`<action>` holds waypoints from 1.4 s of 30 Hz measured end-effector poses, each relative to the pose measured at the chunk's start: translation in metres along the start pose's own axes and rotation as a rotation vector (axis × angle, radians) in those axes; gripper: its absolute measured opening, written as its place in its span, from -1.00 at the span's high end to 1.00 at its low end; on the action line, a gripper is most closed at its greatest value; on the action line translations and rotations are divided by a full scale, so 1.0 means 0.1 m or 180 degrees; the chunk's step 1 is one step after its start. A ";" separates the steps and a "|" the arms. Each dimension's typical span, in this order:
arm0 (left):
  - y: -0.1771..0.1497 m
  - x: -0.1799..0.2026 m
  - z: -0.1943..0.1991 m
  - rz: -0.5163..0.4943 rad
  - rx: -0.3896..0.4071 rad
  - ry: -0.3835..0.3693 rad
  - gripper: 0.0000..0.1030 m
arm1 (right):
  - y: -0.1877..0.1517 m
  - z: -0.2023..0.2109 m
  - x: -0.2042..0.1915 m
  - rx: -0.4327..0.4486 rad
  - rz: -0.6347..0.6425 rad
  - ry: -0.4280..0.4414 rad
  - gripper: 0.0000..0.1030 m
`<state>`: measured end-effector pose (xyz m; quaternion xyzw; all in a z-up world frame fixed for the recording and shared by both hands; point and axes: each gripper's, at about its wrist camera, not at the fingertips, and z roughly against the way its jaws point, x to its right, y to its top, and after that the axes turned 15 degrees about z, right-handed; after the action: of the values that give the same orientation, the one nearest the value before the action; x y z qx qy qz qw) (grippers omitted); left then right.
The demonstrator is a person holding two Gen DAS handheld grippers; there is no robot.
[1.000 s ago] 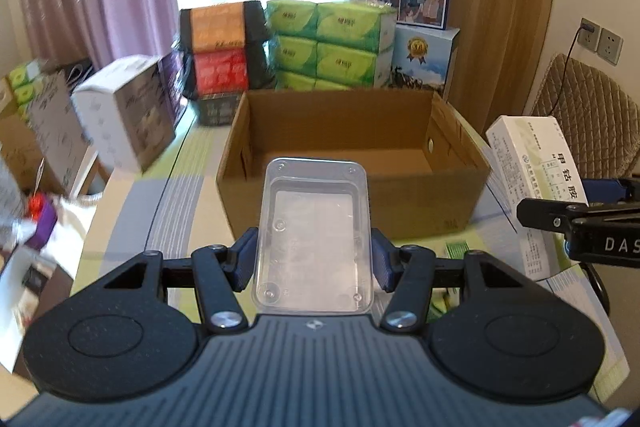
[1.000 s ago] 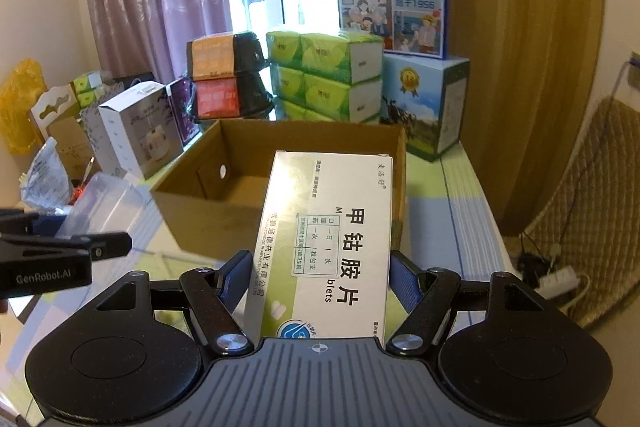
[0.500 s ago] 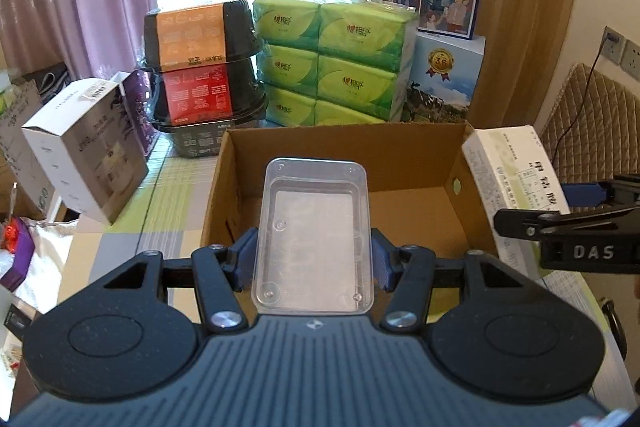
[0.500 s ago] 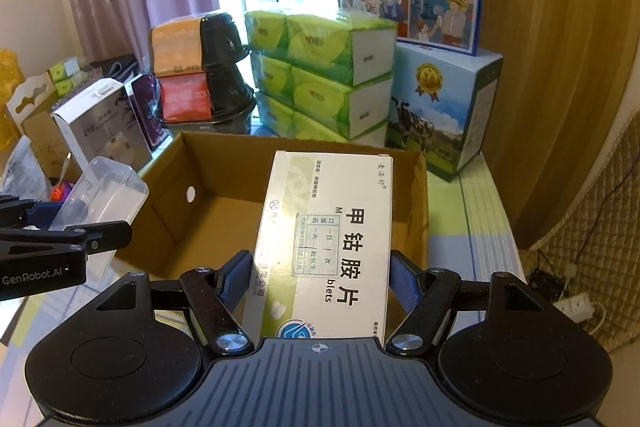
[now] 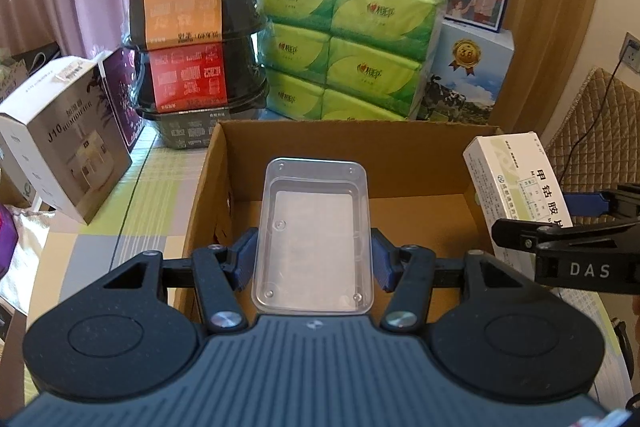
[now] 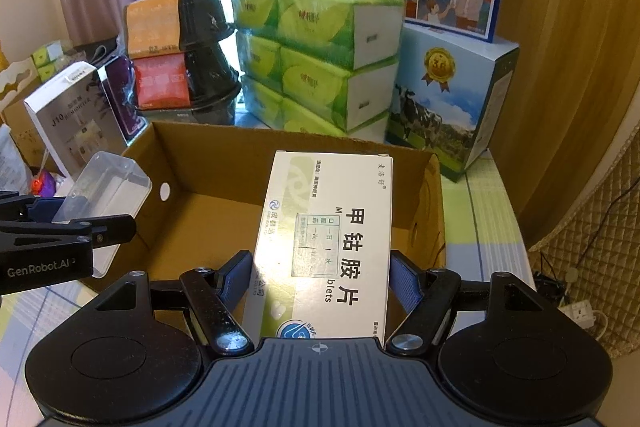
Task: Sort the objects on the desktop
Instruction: 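Carry the tray and medicine box with both grippers over the cardboard box, then open both grippers to drop the tray and medicine box into the cardboard box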
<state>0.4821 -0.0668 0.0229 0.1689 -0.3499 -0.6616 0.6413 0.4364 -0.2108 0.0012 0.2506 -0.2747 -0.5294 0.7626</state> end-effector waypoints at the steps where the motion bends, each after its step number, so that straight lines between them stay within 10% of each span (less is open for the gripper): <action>1: 0.00 -0.01 -0.03 0.0011 0.0001 -0.0004 -0.01 | 0.00 -0.03 0.00 -0.0006 0.0001 0.0001 -0.35; 21: -0.07 -0.14 -0.08 0.0086 -0.0067 -0.0001 -0.02 | 0.00 -0.19 -0.04 0.0053 0.0035 0.0027 -0.41; 23: -0.08 -0.14 -0.02 0.0107 -0.0055 -0.0007 -0.09 | 0.01 -0.13 -0.04 0.0150 0.0028 0.0012 -0.73; 42: -0.44 -0.14 1.01 0.0086 0.0168 0.0082 -0.64 | -0.35 0.93 -0.22 0.0219 -0.0005 0.0041 -0.83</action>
<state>0.3838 -0.0311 0.0610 0.1895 -0.3612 -0.6413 0.6499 0.3435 -0.2093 0.0415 0.2803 -0.2876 -0.5186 0.7548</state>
